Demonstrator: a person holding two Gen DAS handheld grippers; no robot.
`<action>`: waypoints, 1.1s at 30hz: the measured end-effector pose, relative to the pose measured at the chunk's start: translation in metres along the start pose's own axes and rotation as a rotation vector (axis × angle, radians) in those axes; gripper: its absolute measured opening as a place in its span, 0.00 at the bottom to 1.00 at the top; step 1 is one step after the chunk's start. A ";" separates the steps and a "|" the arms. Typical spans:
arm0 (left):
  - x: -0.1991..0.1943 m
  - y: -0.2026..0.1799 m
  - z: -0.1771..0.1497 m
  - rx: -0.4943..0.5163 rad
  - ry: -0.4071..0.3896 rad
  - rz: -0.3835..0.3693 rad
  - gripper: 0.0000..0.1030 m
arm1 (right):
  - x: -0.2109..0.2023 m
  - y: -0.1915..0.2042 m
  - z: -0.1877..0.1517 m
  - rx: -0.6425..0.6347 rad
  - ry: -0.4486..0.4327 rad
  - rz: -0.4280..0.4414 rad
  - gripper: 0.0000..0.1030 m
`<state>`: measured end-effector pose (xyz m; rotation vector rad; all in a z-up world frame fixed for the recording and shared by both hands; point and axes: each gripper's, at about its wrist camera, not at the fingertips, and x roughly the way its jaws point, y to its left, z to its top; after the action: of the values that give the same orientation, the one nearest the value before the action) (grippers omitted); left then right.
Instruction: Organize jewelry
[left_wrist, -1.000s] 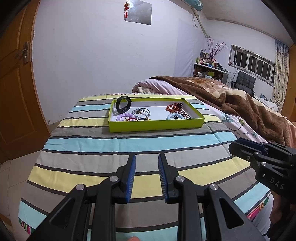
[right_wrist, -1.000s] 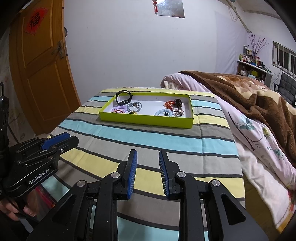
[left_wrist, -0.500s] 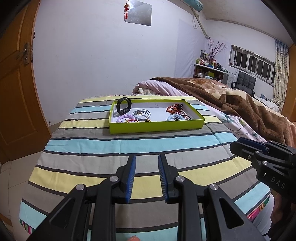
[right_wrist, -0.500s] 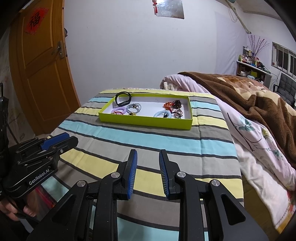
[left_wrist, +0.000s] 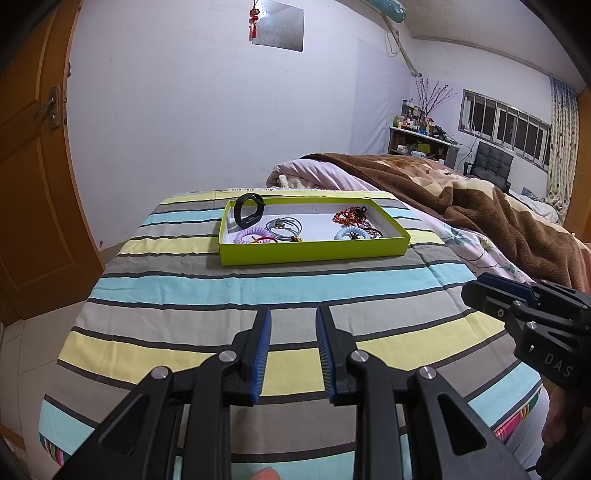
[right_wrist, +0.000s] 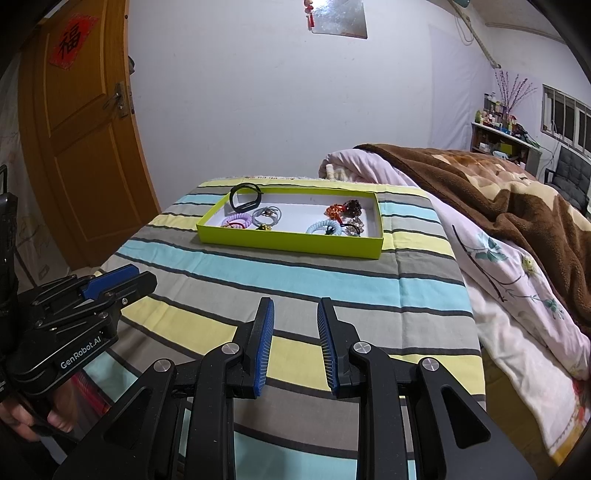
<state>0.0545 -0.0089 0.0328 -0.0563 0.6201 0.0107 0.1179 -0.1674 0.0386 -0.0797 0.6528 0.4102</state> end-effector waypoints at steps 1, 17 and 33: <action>0.000 0.001 0.000 -0.001 0.000 0.001 0.25 | 0.000 0.000 0.000 0.000 -0.001 -0.001 0.24; -0.001 0.000 -0.001 -0.005 -0.005 0.015 0.25 | -0.001 0.000 0.000 -0.002 -0.003 -0.001 0.24; 0.000 -0.004 -0.004 0.018 -0.003 0.042 0.25 | -0.003 0.001 -0.001 -0.002 -0.002 0.000 0.24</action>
<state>0.0521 -0.0126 0.0302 -0.0259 0.6187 0.0461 0.1150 -0.1675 0.0396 -0.0809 0.6508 0.4103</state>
